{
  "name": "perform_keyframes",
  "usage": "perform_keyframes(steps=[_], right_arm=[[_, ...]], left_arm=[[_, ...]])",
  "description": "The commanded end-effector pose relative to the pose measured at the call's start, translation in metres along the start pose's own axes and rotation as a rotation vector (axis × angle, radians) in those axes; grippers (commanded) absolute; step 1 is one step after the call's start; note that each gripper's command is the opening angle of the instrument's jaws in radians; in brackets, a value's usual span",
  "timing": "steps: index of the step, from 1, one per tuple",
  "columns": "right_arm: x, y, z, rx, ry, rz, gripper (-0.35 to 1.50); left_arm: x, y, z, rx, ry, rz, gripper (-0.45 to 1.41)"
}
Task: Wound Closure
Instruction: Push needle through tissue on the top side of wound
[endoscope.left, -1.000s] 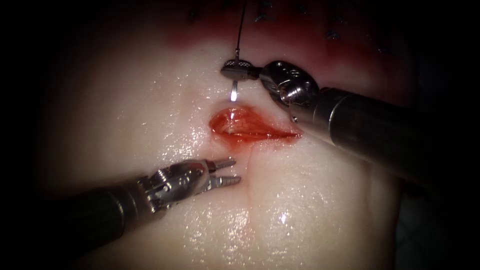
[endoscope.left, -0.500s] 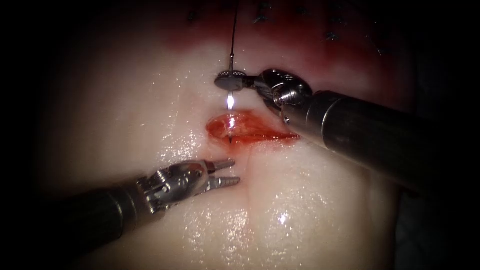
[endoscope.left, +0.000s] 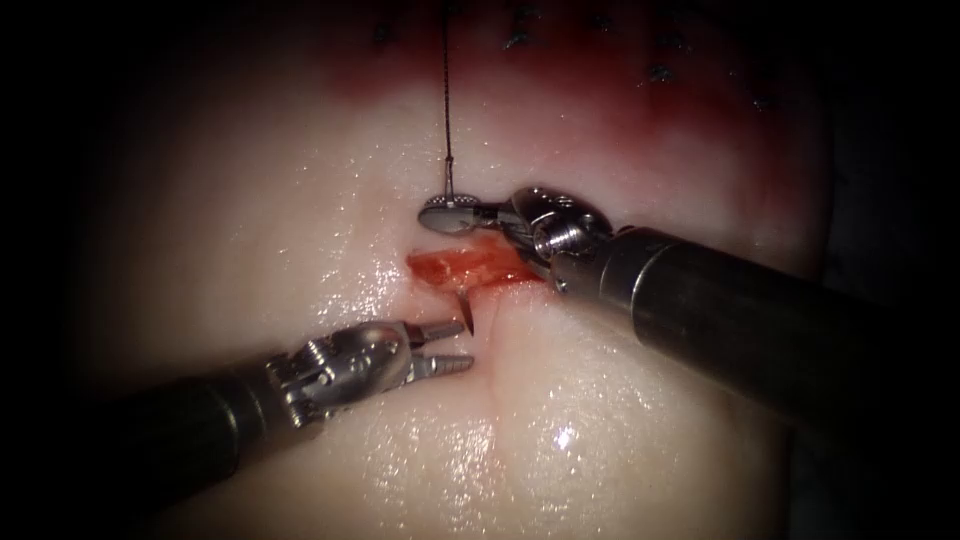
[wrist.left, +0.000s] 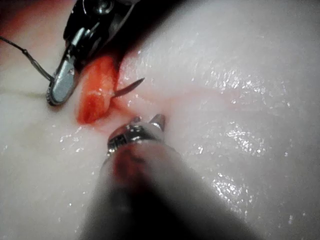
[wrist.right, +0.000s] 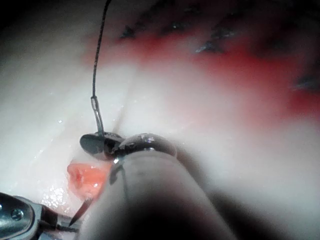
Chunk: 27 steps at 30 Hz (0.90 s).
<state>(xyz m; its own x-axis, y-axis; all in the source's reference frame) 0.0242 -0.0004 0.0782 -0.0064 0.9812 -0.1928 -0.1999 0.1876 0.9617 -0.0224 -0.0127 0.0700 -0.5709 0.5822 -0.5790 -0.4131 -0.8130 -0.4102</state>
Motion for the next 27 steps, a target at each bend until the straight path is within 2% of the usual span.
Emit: perform_keyframes(steps=[1, 4, 7, 8, 10, 12, 17, 18, 20, 21, 27], right_arm=[[-0.0004, 0.0004, 0.0006, 0.001, -0.003, 0.003, -0.35], [0.0001, 0.0005, 0.0004, -0.032, 0.026, -0.004, -0.35], [0.0014, 0.0006, 0.0, -0.013, 0.103, -0.072, -0.35], [0.0018, 0.0007, 0.0, -0.01, 0.122, -0.116, -0.1], [0.0029, 0.0009, -0.0002, -0.022, 0.15, -0.202, 0.64], [0.0039, 0.001, -0.0003, -0.045, 0.17, -0.222, 1.18], [0.0058, 0.0016, -0.001, -0.062, 0.185, -0.327, 1.28], [0.0066, 0.0019, -0.0013, -0.074, 0.186, -0.388, 1.35], [0.0069, 0.0021, -0.0014, -0.08, 0.187, -0.417, 1.36], [0.0075, 0.0026, -0.0018, -0.09, 0.187, -0.481, 1.4], [0.0084, 0.0034, -0.0033, -0.094, 0.167, -0.569, 1.42]], left_arm=[[0.0002, -0.0002, 0.0008, 0.0, 0.002, 0.0, 0.16], [0.0002, -0.0002, 0.0008, 0.0, 0.002, 0.0, 0.16], [0.0002, -0.0001, 0.0008, 0.0, 0.001, -0.001, 0.16], [0.0003, 0.0, 0.0008, 0.001, 0.001, -0.001, 0.16], [0.0002, 0.0, 0.0008, 0.001, 0.001, -0.001, 0.16], [0.0003, 0.0001, 0.0007, 0.001, 0.001, -0.001, 0.16], [0.0002, 0.0002, 0.0007, 0.001, 0.001, -0.001, 0.16], [0.0002, 0.0002, 0.0007, 0.001, 0.001, -0.001, 0.16], [0.0002, 0.0002, 0.0007, 0.001, 0.001, -0.001, 0.16], [0.0002, 0.0002, 0.0007, 0.001, 0.001, -0.001, 0.16], [0.0002, 0.0002, 0.0007, 0.001, 0.001, -0.001, 0.16]])
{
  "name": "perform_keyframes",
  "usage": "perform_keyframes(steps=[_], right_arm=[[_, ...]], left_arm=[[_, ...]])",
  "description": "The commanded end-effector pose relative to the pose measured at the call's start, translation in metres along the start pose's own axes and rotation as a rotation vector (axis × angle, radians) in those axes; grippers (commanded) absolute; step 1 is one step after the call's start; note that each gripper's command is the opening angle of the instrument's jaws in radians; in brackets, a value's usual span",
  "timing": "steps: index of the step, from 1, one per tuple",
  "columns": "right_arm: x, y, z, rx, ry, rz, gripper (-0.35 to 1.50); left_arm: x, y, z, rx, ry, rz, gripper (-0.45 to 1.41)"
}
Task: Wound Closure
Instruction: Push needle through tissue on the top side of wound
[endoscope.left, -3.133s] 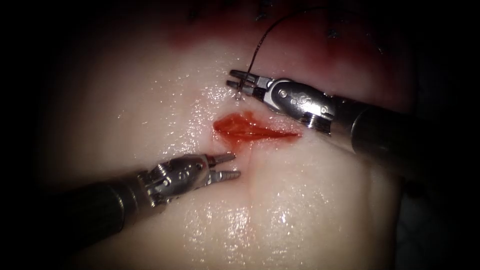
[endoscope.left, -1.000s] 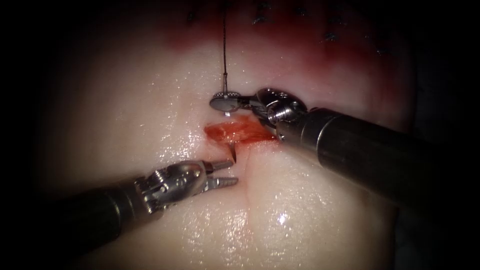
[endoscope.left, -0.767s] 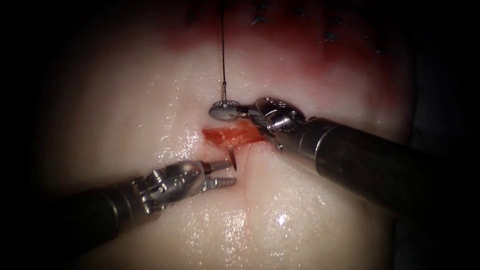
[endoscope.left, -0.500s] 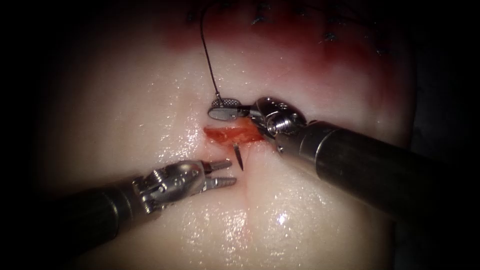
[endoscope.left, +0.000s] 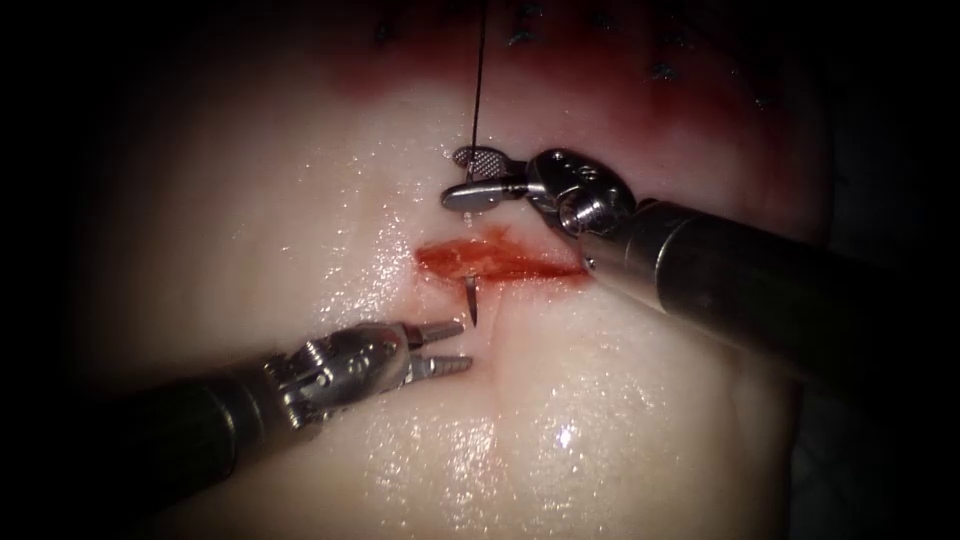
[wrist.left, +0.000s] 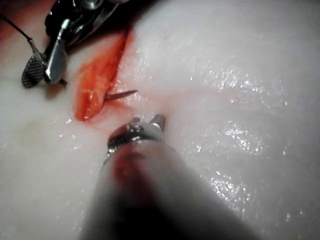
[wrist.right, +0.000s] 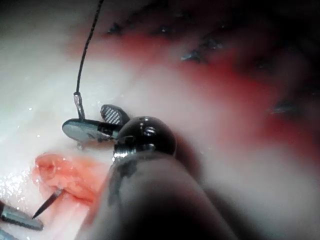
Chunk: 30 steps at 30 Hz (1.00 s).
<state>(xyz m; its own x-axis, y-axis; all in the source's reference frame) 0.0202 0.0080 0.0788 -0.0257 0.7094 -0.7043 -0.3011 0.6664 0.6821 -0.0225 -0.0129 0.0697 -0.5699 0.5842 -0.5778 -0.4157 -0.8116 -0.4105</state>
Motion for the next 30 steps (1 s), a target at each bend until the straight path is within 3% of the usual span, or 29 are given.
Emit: perform_keyframes(steps=[1, 4, 16, 17, 18, 19, 20, 21, 30], right_arm=[[0.0, 0.0005, 0.0001, 0.003, 0.0, -0.003, 1.42], [0.0006, -0.0007, 0.0001, 0.068, 0.004, -0.014, 1.42], [0.0012, -0.0017, 0.0018, 0.103, 0.018, -0.008, 1.33], [0.0012, -0.0017, 0.0018, 0.102, 0.018, -0.009, 1.25], [0.0012, -0.0017, 0.0018, 0.104, 0.018, -0.009, 1.01], [0.0011, -0.0017, 0.0016, 0.106, 0.018, -0.01, 0.53], [0.001, -0.0016, 0.0014, 0.102, 0.016, -0.011, -0.16], [0.001, -0.0015, 0.0012, 0.074, 0.01, -0.012, -0.35], [0.0, -0.0019, 0.001, 0.078, -0.074, 0.031, -0.35]], left_arm=[[0.0002, -0.0001, 0.0008, 0.0, 0.001, 0.001, 0.16], [0.0002, -0.0001, 0.0009, 0.001, 0.001, 0.001, 0.16], [0.0001, -0.0002, 0.0008, -0.001, 0.001, 0.002, 0.16], [0.0001, -0.0002, 0.0007, -0.002, 0.001, 0.002, 0.16], [0.0, -0.0002, 0.0007, -0.002, 0.001, 0.003, 0.16], [0.0, -0.0002, 0.0007, -0.002, 0.001, 0.003, 0.16], [0.0, -0.0002, 0.0006, -0.003, 0.001, 0.003, 0.16], [0.0, -0.0002, 0.0006, -0.003, 0.001, 0.003, 0.16], [0.0, -0.0001, 0.0005, -0.003, 0.001, 0.003, 0.16]])
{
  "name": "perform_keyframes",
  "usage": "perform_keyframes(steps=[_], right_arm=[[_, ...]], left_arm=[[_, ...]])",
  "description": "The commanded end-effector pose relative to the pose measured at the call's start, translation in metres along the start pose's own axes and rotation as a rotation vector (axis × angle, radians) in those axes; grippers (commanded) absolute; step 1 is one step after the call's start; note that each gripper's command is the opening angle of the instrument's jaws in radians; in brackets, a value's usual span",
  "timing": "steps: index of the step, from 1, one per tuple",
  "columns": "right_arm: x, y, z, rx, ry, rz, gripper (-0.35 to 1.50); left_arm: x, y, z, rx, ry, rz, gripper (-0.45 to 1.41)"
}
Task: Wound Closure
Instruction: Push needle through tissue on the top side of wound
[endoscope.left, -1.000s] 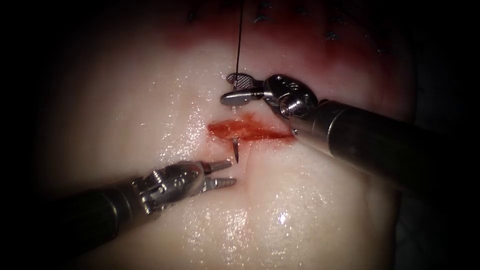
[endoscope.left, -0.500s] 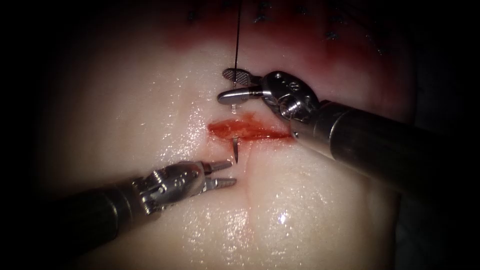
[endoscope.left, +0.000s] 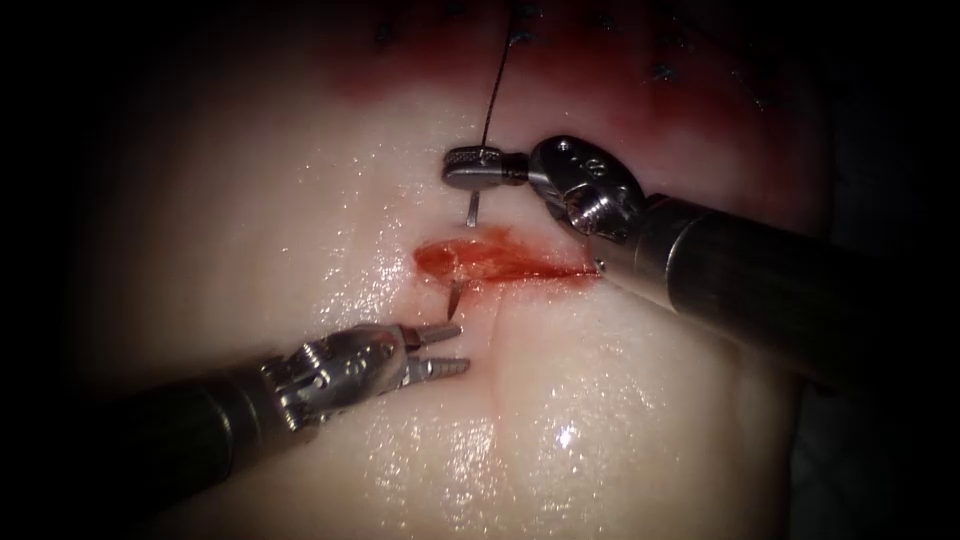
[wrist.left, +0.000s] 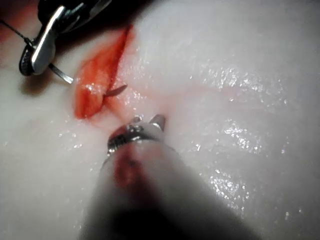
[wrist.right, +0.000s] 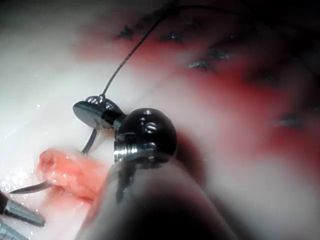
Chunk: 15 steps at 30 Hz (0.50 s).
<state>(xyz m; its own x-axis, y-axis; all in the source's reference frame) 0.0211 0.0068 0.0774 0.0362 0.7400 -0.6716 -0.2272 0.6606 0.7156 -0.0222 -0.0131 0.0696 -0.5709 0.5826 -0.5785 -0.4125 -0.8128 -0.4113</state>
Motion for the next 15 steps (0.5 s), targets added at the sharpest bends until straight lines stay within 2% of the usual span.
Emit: perform_keyframes(steps=[1, 8, 15], right_arm=[[-0.0002, 0.0001, 0.0007, 0.002, -0.008, 0.021, -0.35], [-0.0016, -0.0015, 0.0008, 0.034, -0.03, 0.139, -0.35], [-0.0026, -0.0023, 0.0009, 0.047, -0.032, 0.157, -0.35]], left_arm=[[0.0002, -0.0002, 0.0008, -0.001, 0.001, 0.001, 0.16], [0.0003, -0.0003, 0.0007, -0.003, 0.001, 0.0, 0.16], [0.0002, -0.0004, 0.0005, -0.005, 0.001, 0.001, 0.16]])
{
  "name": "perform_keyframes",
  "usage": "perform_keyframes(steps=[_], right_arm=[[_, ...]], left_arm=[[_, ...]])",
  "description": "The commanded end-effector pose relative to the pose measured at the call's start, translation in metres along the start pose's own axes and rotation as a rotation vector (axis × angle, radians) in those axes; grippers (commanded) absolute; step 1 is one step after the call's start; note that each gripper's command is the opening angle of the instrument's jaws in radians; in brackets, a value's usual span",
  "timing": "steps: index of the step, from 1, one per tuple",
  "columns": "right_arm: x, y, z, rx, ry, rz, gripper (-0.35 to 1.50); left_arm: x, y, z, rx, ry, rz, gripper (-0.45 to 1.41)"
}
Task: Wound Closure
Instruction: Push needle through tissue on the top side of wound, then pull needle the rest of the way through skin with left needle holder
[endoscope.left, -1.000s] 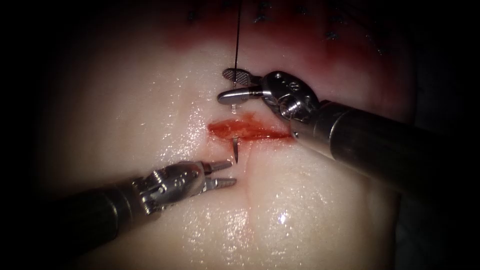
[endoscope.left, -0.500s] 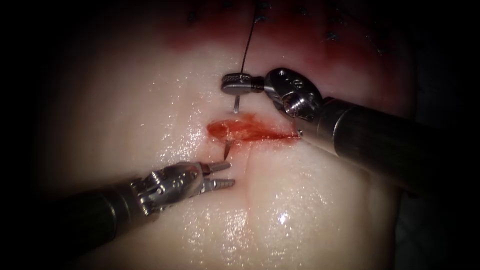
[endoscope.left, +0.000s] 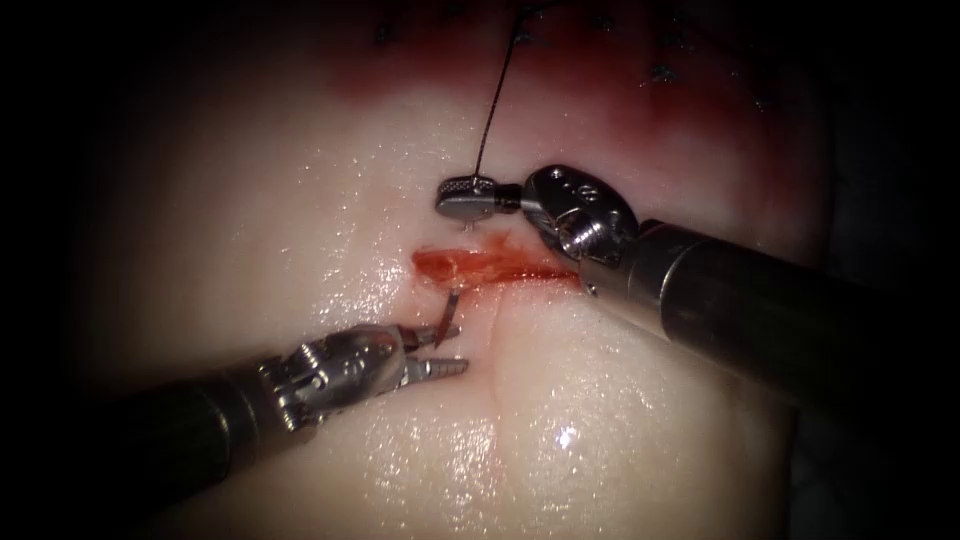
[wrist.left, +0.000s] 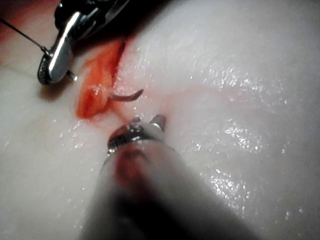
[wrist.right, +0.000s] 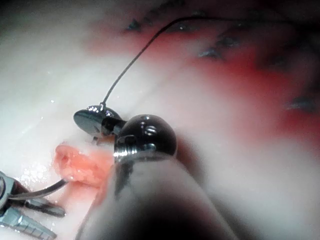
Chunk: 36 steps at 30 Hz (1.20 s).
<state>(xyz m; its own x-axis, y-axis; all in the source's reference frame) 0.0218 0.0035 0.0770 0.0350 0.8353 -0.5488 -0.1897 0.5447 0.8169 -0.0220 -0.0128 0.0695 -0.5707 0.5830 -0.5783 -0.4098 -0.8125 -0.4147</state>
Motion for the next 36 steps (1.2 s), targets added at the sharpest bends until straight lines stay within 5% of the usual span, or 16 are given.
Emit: perform_keyframes(steps=[1, 7, 13, 14, 15, 17, 20, 22, 23, 25, 26, 29, 36], right_arm=[[-0.0007, 0.0003, 0.0008, 0.007, -0.002, 0.012, -0.35], [-0.0024, 0.0, 0.0014, 0.024, -0.014, 0.033, -0.35], [-0.0013, 0.0006, 0.0008, 0.035, 0.02, 0.013, -0.35], [-0.001, 0.0007, 0.0007, 0.03, 0.022, -0.008, -0.21], [-0.0002, 0.0011, 0.0004, 0.006, 0.038, -0.053, 0.51], [0.001, 0.0019, -0.0002, -0.019, 0.065, -0.106, 1.14], [0.0014, 0.0024, -0.0007, -0.048, 0.104, -0.125, 1.18], [0.0017, 0.0031, -0.0015, -0.122, 0.15, -0.169, 0.86], [0.0021, 0.0038, -0.0022, -0.158, 0.149, -0.226, 0.32], [0.0023, 0.0041, -0.0024, -0.17, 0.15, -0.249, 0.29], [0.0025, 0.0044, -0.0026, -0.182, 0.146, -0.259, 0.34], [0.0033, 0.0053, -0.0035, -0.218, 0.1, -0.303, 1.06], [0.0033, 0.0053, -0.006, -0.24, 0.04, -0.322, 1.21]], left_arm=[[0.0001, -0.0002, 0.0007, -0.001, 0.001, 0.002, 0.16], [-0.0001, -0.0004, 0.0002, -0.008, 0.002, 0.005, 0.16], [-0.0004, -0.0006, -0.0004, -0.013, 0.001, 0.008, 0.16], [-0.0004, -0.0006, -0.0005, -0.015, 0.001, 0.008, 0.16], [-0.0004, -0.0007, -0.0007, -0.017, 0.0, 0.021, 0.16], [-0.0004, -0.0009, -0.0009, -0.02, 0.0, 0.032, 0.19], [-0.0004, -0.0009, -0.0009, -0.021, 0.0, 0.038, 0.2], [-0.0004, -0.001, -0.001, -0.022, 0.0, 0.038, 0.2], [-0.0004, -0.001, -0.0011, -0.023, 0.0, 0.038, 0.2], [-0.0004, -0.001, -0.0011, -0.024, 0.0, 0.039, 0.2], [-0.0004, -0.001, -0.0011, -0.024, 0.0, 0.039, 0.2], [-0.0003, -0.0013, -0.0014, -0.028, 0.004, 0.055, 0.23], [0.0015, -0.0019, -0.0034, 0.022, 0.144, 0.218, 0.29]])
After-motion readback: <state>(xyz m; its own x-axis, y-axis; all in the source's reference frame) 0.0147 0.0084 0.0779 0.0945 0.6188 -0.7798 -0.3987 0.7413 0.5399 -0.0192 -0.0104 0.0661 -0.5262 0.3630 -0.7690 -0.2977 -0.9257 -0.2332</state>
